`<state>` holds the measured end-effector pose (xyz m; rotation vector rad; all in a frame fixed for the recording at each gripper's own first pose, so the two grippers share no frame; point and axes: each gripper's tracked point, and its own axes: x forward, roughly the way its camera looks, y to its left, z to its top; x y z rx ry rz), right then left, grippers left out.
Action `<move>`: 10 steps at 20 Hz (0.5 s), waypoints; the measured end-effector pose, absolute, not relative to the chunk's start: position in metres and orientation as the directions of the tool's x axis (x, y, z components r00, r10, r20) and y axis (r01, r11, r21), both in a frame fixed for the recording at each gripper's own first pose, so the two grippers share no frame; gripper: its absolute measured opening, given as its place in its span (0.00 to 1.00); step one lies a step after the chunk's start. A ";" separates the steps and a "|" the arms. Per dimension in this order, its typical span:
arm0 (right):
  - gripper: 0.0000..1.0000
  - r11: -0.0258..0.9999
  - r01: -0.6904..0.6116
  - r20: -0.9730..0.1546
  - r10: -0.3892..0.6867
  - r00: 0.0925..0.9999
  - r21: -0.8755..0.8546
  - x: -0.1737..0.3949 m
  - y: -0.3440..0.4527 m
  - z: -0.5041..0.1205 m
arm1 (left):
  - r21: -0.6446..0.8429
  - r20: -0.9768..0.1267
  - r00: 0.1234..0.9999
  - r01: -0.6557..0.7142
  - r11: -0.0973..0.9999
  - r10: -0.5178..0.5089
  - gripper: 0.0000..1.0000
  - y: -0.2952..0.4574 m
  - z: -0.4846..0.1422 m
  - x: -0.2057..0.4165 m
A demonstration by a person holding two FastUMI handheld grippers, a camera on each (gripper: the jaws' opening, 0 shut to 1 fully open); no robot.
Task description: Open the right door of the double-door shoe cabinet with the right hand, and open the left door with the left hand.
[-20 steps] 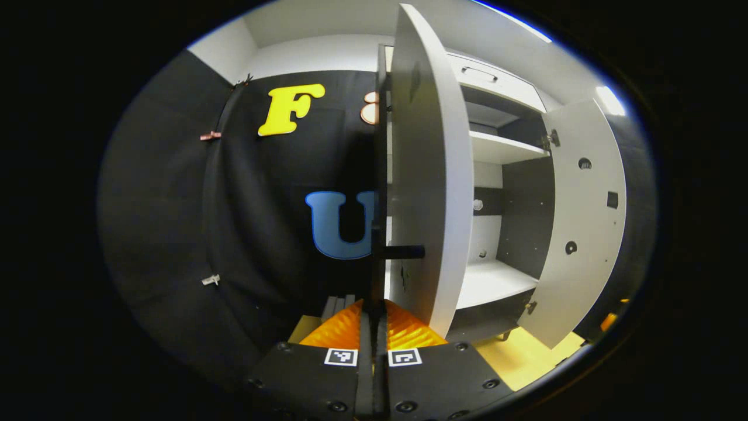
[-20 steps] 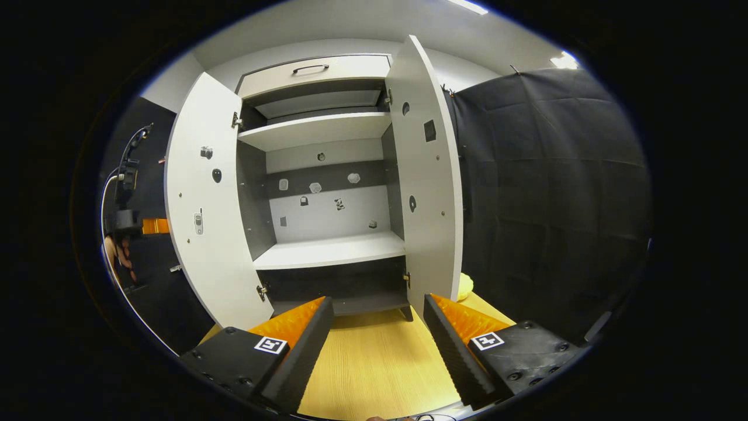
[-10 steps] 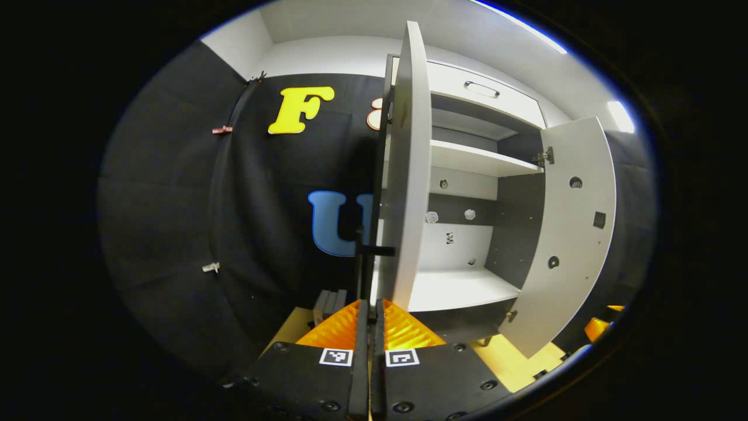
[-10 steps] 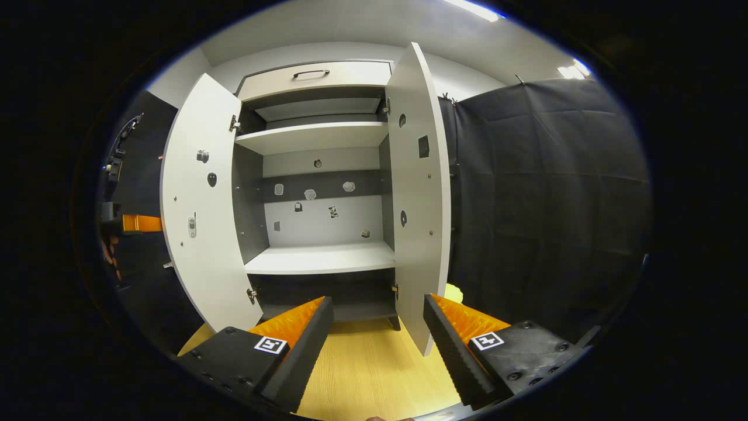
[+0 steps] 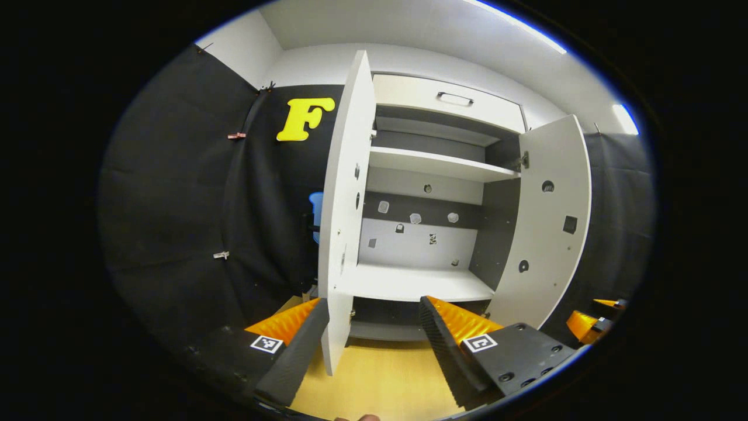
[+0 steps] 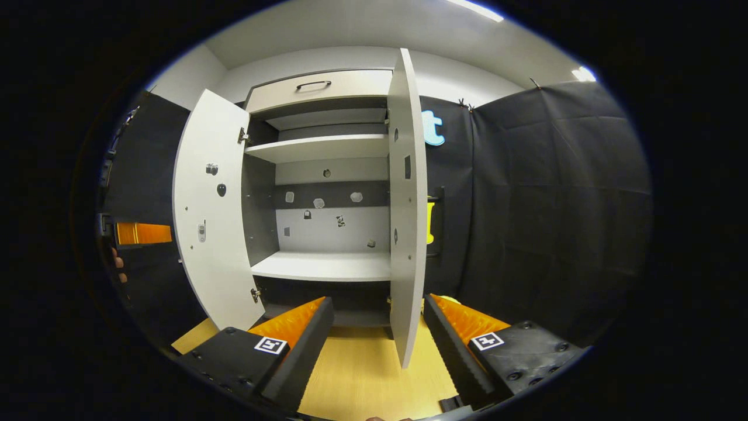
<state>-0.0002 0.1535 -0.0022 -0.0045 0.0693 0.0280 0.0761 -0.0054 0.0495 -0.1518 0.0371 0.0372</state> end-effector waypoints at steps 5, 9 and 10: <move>0.98 0.997 -0.053 -0.062 0.056 0.997 0.047 -0.001 0.151 0.008 | -0.110 -0.023 0.998 -0.067 0.992 0.065 0.95 -0.027 0.026 0.046; 0.98 0.998 -0.051 -0.045 0.052 0.998 0.029 -0.002 0.160 0.016 | -0.087 -0.030 0.999 -0.027 0.996 0.024 0.95 -0.027 0.020 0.045; 0.98 0.998 -0.051 -0.038 0.052 0.998 0.027 -0.001 0.163 0.020 | -0.078 -0.029 0.999 -0.020 0.997 0.018 0.95 -0.026 0.019 0.047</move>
